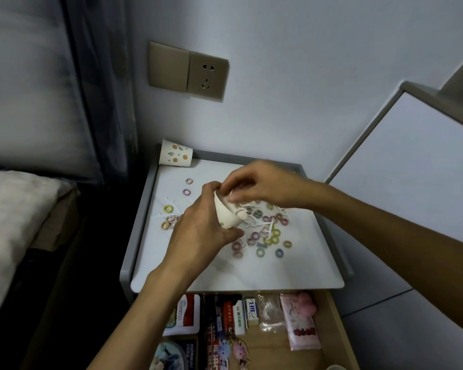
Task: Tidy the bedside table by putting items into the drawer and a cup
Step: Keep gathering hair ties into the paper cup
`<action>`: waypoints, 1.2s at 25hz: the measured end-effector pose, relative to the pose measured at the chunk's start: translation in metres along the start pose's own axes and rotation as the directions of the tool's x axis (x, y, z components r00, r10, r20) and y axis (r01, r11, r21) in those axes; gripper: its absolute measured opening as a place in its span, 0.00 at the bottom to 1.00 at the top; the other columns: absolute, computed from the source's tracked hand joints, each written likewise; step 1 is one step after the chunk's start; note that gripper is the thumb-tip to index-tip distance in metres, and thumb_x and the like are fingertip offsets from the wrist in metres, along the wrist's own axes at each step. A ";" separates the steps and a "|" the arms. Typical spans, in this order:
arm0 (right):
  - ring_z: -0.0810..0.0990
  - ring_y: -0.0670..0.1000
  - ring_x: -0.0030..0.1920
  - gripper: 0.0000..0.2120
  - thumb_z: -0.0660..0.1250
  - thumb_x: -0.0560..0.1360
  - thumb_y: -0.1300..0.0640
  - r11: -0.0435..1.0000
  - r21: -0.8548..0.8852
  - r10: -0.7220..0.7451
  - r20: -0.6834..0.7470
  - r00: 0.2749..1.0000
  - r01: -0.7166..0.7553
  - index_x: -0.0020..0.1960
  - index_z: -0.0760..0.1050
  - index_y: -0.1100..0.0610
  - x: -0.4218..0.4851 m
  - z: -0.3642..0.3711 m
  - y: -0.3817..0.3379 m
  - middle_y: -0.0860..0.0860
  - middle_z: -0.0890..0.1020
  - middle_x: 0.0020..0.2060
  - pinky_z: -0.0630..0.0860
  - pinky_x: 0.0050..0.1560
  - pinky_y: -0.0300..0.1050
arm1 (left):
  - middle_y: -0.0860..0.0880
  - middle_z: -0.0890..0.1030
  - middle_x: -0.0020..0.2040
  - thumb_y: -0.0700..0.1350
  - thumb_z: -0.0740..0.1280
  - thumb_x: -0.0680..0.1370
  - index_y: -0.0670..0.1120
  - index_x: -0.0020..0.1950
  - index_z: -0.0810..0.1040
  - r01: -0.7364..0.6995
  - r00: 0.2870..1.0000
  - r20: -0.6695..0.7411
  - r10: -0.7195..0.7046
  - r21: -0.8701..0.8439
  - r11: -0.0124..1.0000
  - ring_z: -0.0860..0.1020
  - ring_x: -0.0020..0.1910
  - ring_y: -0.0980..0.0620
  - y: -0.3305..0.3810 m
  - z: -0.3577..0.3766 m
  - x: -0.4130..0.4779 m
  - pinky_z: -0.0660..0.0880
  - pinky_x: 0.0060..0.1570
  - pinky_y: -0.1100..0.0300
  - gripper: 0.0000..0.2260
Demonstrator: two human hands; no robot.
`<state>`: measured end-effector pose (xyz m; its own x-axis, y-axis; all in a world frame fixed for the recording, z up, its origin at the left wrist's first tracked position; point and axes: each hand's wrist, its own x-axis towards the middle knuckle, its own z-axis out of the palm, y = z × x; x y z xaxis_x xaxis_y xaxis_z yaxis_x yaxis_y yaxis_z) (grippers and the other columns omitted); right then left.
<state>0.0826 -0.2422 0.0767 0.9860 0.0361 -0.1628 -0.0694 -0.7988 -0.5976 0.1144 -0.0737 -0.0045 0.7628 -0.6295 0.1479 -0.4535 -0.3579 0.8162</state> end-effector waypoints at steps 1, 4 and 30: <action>0.83 0.44 0.46 0.06 0.70 0.76 0.58 0.991 0.131 0.024 -0.078 0.997 -0.014 0.52 0.83 0.54 -0.002 -0.004 0.007 0.47 0.85 0.45 0.79 0.50 0.38 | 0.59 0.74 0.50 0.51 0.79 0.66 0.58 0.67 0.62 0.006 1.000 -0.010 -0.006 0.001 1.000 0.73 0.45 0.54 -0.001 -0.001 0.000 0.67 0.36 0.64 0.36; 0.83 0.46 0.40 0.05 0.69 0.77 0.59 0.952 0.250 0.257 -0.332 0.908 -0.178 0.50 0.82 0.58 -0.002 -0.008 0.059 0.52 0.85 0.42 0.78 0.43 0.39 | 0.58 0.72 0.53 0.51 0.78 0.67 0.57 0.69 0.61 0.021 0.999 -0.024 -0.021 -0.013 1.000 0.70 0.48 0.54 -0.003 -0.004 -0.002 0.67 0.41 0.61 0.37; 0.79 0.50 0.41 0.08 0.70 0.75 0.57 0.778 0.168 0.589 -0.527 0.612 -0.605 0.47 0.84 0.63 -0.003 0.013 0.206 0.58 0.85 0.45 0.73 0.45 0.41 | 0.58 0.73 0.53 0.52 0.78 0.67 0.58 0.69 0.61 0.026 1.000 -0.016 -0.026 -0.021 0.999 0.71 0.49 0.55 -0.007 -0.004 0.002 0.63 0.37 0.73 0.37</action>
<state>0.0636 -0.3993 -0.0567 0.6426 -0.7652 -0.0381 -0.6758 -0.5428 -0.4986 0.1212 -0.0697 -0.0078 0.7814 -0.6092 0.1353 -0.4240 -0.3592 0.8314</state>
